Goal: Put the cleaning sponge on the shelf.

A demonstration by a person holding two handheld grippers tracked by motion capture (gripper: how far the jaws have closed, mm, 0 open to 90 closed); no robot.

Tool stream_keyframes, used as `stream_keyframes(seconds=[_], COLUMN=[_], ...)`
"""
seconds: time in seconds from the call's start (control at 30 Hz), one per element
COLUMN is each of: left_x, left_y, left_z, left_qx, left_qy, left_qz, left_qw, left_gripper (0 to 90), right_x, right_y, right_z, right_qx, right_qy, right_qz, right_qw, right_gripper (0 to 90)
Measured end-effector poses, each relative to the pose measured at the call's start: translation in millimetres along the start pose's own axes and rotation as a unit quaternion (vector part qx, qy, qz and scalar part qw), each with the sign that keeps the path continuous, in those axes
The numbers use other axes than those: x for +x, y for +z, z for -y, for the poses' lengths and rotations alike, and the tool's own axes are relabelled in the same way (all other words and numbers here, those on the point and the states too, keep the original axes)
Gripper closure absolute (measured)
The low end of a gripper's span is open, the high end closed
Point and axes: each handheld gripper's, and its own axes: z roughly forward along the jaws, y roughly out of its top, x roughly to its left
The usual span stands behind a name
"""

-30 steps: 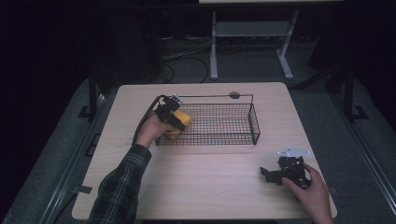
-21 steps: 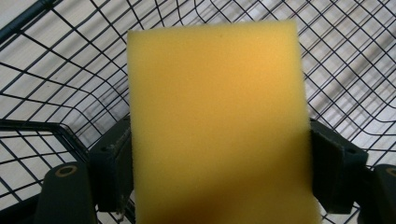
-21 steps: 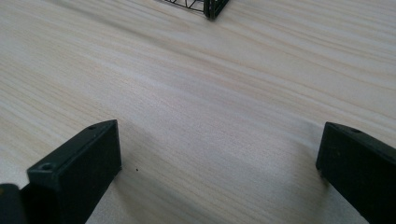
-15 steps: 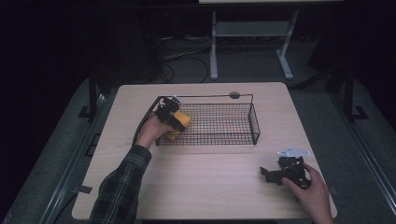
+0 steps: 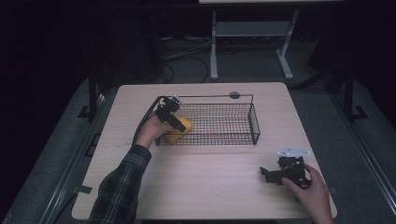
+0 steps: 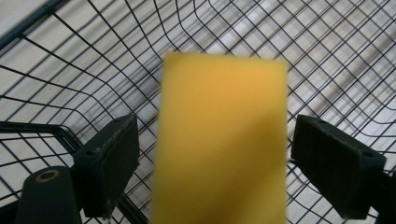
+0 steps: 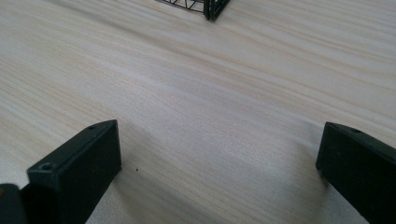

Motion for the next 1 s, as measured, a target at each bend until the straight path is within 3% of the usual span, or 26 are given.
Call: stream_keyframes(seconds=[0.47,1.0], left_x=[-8.0,-19.0], left_y=[-44.9,-76.8], left_z=[-0.2,44.3], left_qx=[-0.048,-0.100], left_qy=[0.015,0.008], left_qz=[-0.004,-0.004], left_qw=[0.9987,0.9950], left_gripper=[15.0,15.0], right_x=[0.0,-0.1], right_y=[0.0,0.0], right_z=[0.0,0.1], right_qx=[0.000,0.000], right_qy=[0.000,-0.001], right_qz=[0.000,0.000], right_qw=[1.0000,1.0000], right_gripper=[0.0,0.0])
